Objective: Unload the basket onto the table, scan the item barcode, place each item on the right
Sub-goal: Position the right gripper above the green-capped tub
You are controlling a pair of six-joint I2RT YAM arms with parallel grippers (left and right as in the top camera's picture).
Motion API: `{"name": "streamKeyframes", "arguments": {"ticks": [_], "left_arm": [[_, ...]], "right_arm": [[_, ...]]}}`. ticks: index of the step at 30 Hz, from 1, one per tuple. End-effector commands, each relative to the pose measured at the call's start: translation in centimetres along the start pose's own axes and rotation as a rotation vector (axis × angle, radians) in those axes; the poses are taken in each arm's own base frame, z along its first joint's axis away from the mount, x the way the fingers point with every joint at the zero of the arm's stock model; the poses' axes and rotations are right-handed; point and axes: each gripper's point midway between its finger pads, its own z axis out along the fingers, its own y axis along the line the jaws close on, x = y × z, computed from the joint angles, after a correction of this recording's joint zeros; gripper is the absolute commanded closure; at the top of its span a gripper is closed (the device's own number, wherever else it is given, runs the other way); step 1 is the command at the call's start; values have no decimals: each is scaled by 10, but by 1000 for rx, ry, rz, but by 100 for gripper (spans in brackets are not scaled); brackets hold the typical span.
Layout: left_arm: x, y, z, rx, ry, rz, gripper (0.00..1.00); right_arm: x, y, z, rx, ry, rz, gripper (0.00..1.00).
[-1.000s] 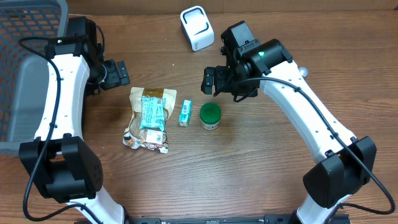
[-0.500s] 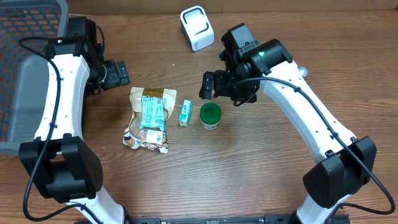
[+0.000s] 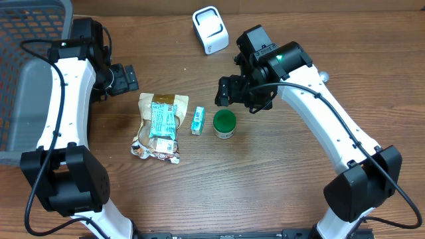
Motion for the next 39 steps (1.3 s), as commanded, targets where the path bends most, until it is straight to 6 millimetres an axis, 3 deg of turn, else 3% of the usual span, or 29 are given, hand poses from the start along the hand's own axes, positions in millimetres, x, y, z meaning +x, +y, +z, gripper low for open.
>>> {"name": "streamKeyframes", "arguments": {"ticks": [1, 16, 22, 32, 35, 39], "left_arm": [[2, -4, -1, 9, 0, 22, 1], [2, -4, -1, 9, 0, 22, 0], [2, -4, -1, 9, 0, 22, 0], [2, -4, -1, 9, 0, 22, 0], [2, -4, -1, 9, 0, 22, 0], [2, -4, -1, 9, 0, 22, 1]], "right_arm": [[1, 3, -1, -10, -1, 18, 16], [-1, 3, 0, -1, -12, 115, 17], [-2, -2, 4, 94, -66, 185, 20], [1, 10, 8, 146, -122, 194, 19], [-2, 12, 8, 136, -134, 189, 0], [-5, 12, 8, 130, -142, 191, 0]]}}
